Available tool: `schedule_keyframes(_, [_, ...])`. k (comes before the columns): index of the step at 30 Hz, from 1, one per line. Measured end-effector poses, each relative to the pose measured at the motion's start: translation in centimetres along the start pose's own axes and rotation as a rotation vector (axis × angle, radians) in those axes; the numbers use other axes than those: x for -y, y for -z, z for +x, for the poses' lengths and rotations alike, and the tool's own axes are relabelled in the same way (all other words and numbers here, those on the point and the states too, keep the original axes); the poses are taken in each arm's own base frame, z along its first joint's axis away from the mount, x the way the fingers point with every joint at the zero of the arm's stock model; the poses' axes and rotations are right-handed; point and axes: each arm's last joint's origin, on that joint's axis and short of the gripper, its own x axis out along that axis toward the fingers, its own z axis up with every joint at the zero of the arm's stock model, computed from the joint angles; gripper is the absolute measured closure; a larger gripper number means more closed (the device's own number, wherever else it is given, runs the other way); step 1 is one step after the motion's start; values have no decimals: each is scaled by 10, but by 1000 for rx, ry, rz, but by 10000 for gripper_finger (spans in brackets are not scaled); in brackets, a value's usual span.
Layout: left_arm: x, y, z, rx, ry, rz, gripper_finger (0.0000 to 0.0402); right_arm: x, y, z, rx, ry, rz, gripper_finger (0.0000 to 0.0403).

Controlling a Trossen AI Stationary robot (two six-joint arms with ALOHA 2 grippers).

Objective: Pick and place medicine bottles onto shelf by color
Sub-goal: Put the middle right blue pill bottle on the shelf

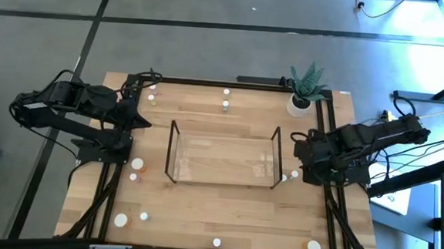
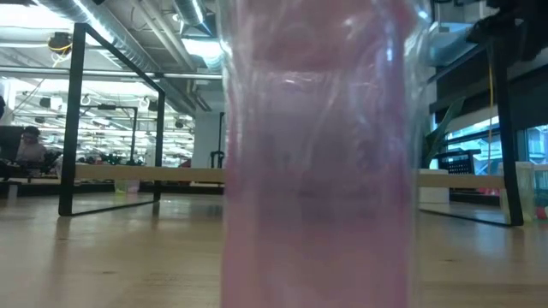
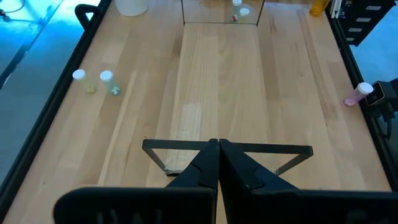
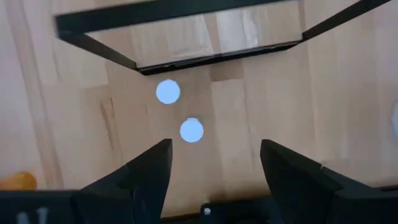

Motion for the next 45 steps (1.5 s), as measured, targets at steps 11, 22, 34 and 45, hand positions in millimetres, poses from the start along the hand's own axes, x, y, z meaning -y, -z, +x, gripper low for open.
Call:
schedule_keyframes(11, [0, -3, 0, 33, 4, -33, 401, -2, 8, 47, -33, -19, 1, 157])
schedule_keyframes(22, [0, -3, 0, 33, 4, -31, 401, -5, 12, 67, -60, -59, 13, 157])
schedule_keyframes(34, [0, -3, 0, 33, 4, -31, 401, -5, 16, 84, -113, -43, 32, 157])
schedule_keyframes(45, [0, -3, 0, 33, 4, -30, 401, -9, 11, 99, -179, -9, 27, 157])
